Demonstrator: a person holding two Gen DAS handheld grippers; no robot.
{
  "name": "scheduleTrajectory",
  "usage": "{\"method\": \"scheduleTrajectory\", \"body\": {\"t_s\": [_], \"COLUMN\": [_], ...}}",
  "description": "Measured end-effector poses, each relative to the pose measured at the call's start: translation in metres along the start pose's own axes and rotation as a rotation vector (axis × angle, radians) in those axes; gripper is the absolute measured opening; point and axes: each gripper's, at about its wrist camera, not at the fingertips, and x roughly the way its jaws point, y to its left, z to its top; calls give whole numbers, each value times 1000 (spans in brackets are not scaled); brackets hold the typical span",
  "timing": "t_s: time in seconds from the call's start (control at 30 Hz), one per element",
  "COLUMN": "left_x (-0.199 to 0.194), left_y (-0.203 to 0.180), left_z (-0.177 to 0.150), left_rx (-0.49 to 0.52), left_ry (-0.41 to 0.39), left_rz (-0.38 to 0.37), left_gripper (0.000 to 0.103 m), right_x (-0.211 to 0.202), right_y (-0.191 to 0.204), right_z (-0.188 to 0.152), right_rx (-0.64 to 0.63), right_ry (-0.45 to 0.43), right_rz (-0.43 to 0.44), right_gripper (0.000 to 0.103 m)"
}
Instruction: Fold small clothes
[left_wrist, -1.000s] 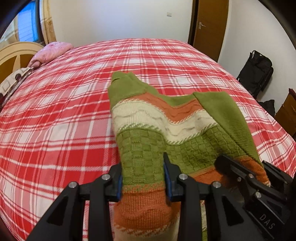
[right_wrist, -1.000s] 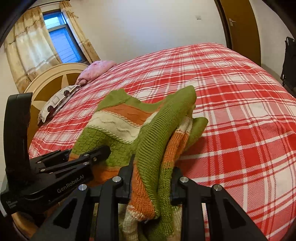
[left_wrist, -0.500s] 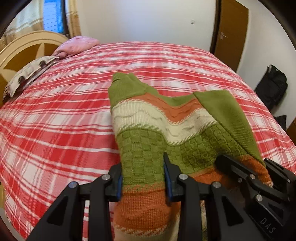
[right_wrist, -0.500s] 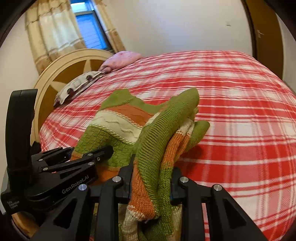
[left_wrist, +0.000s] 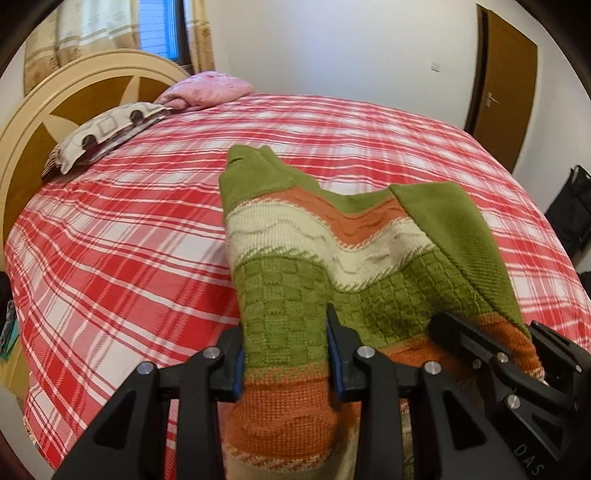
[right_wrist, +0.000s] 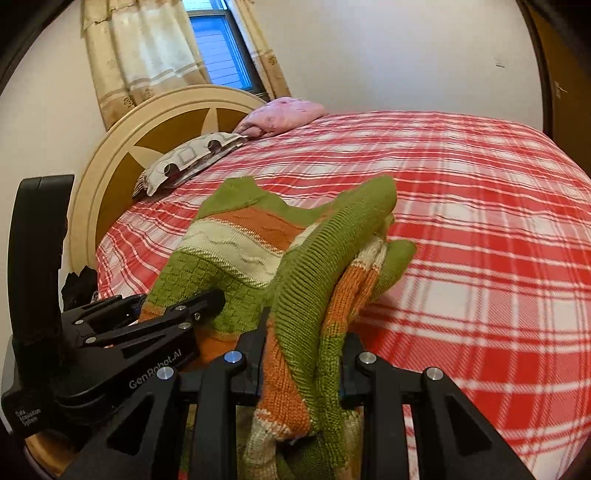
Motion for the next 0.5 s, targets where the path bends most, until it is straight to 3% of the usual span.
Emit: {"method": "scheduleTrajectory", "body": {"t_s": [0.5], "left_x": [13], "left_y": [25], "left_z": [7], "left_rx": [-20], "left_ry": [11], "left_rz": [8], "left_gripper": [35], "right_x": [20], "right_y": [6], "right_z": [3], "right_rx": [6], "right_ry": [24], "right_rz": [30], "right_gripper": [27]}}
